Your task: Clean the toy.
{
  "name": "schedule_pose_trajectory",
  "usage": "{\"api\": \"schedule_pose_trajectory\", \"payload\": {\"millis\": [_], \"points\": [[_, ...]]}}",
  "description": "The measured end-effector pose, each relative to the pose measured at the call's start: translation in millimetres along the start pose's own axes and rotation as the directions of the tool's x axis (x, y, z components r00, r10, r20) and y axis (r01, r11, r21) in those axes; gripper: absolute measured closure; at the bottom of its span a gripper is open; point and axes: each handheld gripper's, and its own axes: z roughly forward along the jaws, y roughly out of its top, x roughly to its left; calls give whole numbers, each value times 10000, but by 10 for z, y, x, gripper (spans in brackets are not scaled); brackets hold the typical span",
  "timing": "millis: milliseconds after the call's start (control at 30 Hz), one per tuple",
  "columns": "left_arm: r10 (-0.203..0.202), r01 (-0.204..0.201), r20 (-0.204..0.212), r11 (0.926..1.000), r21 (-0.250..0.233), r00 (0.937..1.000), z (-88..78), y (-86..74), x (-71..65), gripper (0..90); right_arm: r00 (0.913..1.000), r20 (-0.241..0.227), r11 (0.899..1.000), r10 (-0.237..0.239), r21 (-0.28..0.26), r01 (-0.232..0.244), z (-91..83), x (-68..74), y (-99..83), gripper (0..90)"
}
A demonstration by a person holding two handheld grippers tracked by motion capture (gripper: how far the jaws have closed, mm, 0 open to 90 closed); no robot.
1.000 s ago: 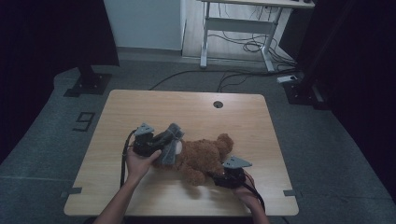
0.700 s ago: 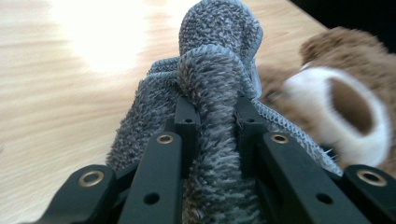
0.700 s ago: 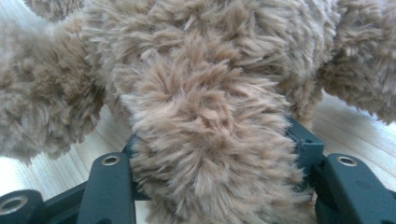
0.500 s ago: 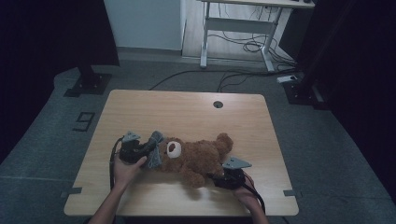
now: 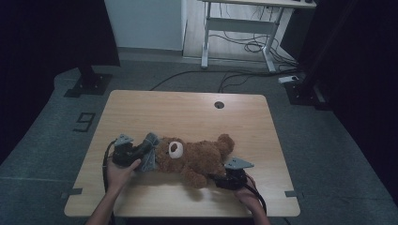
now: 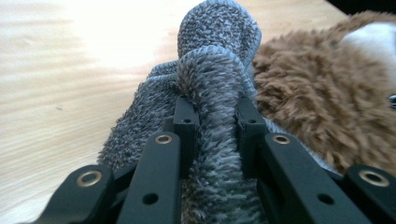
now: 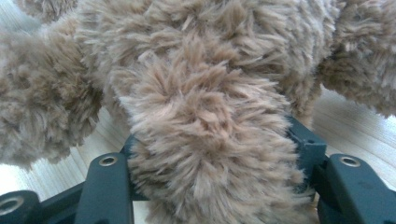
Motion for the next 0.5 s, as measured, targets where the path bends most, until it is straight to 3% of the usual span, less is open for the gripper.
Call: {"api": "schedule_pose_trajectory", "payload": {"millis": [133,233,500], "points": [[142,-142,-28,9998,-114,9999,-134,-11,20,745,10000,6,10000,-6,11,6,-3,-1,-5,408],[226,-228,-296,9997,-63,9993,-221,-46,59,744,10000,2,10000,-18,21,18,-6,0,-9,406],[-6,28,-1134,9998,191,9935,-397,-204,267,714,9999,-153,10000,51,12,-50,-4,-24,-17,401]]}}
